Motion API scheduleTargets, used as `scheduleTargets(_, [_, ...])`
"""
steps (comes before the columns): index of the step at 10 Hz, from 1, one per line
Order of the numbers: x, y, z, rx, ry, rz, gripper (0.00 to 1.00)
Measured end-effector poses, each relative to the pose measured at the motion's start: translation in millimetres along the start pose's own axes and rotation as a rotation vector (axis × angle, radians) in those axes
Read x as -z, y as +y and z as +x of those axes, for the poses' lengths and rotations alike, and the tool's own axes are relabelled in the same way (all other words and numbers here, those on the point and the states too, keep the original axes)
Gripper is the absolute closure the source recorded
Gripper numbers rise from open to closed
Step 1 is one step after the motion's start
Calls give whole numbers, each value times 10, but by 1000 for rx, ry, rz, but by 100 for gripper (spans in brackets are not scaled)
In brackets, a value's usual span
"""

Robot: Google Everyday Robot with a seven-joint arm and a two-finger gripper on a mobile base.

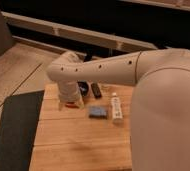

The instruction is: Stand the bottle upright

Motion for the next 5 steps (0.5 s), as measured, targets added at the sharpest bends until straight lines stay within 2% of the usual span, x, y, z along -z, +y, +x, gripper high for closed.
scheduleTargets(2, [199,-297,-616,-14,-94,4,35])
scheduleTargets(5, [543,-755,-1094,-44,-195,20,35])
